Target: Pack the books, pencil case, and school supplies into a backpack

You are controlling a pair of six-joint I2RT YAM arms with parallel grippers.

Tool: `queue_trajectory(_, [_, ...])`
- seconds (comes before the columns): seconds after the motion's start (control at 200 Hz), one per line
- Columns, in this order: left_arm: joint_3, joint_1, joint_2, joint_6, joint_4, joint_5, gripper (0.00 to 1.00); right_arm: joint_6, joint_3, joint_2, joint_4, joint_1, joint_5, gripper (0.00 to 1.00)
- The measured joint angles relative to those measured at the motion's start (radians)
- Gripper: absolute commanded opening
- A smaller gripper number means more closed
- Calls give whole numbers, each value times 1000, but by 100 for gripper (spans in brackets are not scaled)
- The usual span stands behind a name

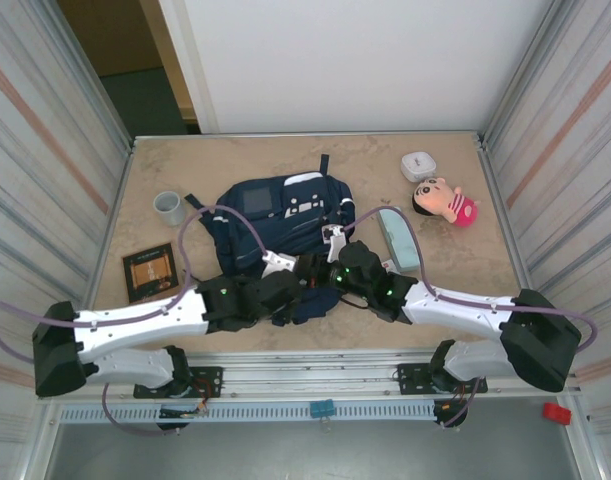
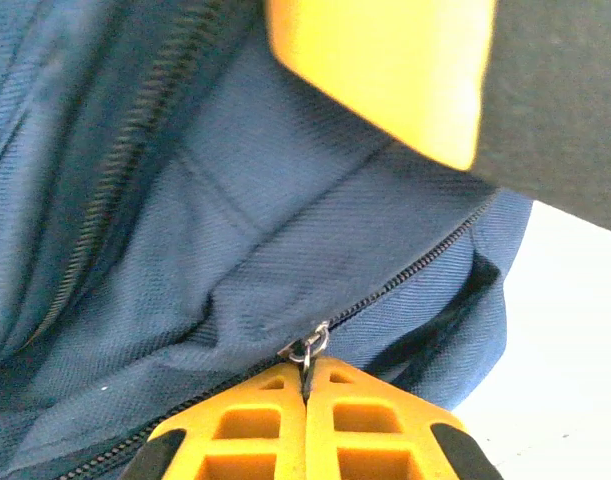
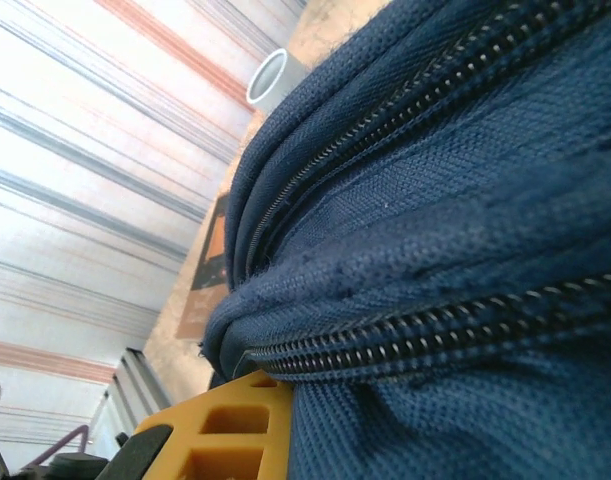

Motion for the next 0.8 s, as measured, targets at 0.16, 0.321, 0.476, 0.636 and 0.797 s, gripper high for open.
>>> queue_trajectory(0.16, [-38,52,-73,16,16,80,0,-8,0,-7,-28,-4,-1,0])
queue_trajectory(0.321, [-49,74,-103,42,21,139,0,-11,2,-16,-38,-8,-11,0])
queue_trajectory(0.476, [-56,74,-103,46,34,184,0,-11,15,-13,-47,-8,-31,0])
queue_trajectory(0.636, [-56,76,-73,47,49,211,14,-11,28,-3,-50,-8,-47,0])
queue_trajectory(0.797, [-56,78,-27,31,58,221,27,-11,30,-3,-54,-7,-50,0])
